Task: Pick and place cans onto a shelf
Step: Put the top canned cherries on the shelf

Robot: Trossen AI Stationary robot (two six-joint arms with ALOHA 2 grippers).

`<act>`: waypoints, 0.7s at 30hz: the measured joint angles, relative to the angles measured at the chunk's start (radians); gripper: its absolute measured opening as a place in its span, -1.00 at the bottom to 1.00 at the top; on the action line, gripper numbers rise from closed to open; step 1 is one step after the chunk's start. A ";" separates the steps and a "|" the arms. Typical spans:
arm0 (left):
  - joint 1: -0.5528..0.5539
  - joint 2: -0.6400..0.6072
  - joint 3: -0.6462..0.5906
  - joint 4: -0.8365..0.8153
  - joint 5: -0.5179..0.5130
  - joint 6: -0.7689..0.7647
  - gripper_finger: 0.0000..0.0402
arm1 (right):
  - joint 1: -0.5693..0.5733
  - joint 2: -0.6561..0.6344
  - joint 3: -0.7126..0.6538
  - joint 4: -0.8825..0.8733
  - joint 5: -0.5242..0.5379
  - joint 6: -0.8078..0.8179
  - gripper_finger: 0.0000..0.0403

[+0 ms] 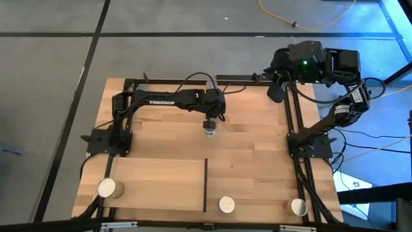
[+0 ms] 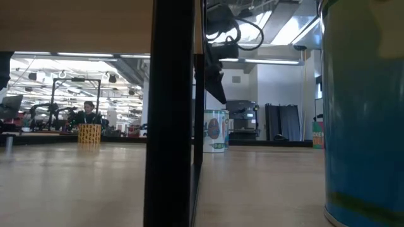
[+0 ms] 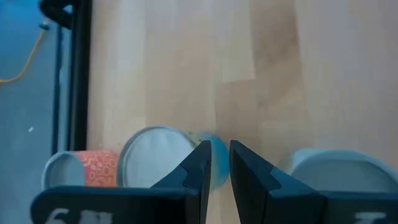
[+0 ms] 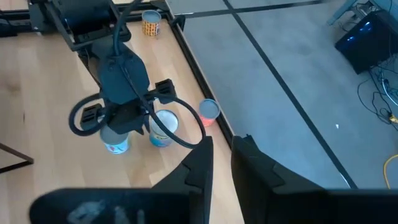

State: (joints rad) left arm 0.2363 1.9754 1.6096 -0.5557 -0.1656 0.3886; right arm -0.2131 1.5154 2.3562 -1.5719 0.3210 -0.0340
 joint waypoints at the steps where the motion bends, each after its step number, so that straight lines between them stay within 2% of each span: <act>1: 0.000 0.002 0.000 0.000 -0.021 -0.001 -0.75 | 0.000 0.000 0.000 0.000 0.000 0.000 -0.71; 4: 0.000 0.010 0.000 0.004 -0.062 -0.002 -0.75 | 0.000 0.000 0.000 0.000 0.000 0.000 -0.71; 21: 0.027 0.011 0.000 -0.008 -0.022 -0.016 -0.75 | 0.000 0.000 0.000 0.001 0.001 -0.001 -0.71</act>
State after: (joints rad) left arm 0.2629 1.9869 1.6096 -0.5632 -0.1880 0.3722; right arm -0.2131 1.5158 2.3562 -1.5711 0.3221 -0.0345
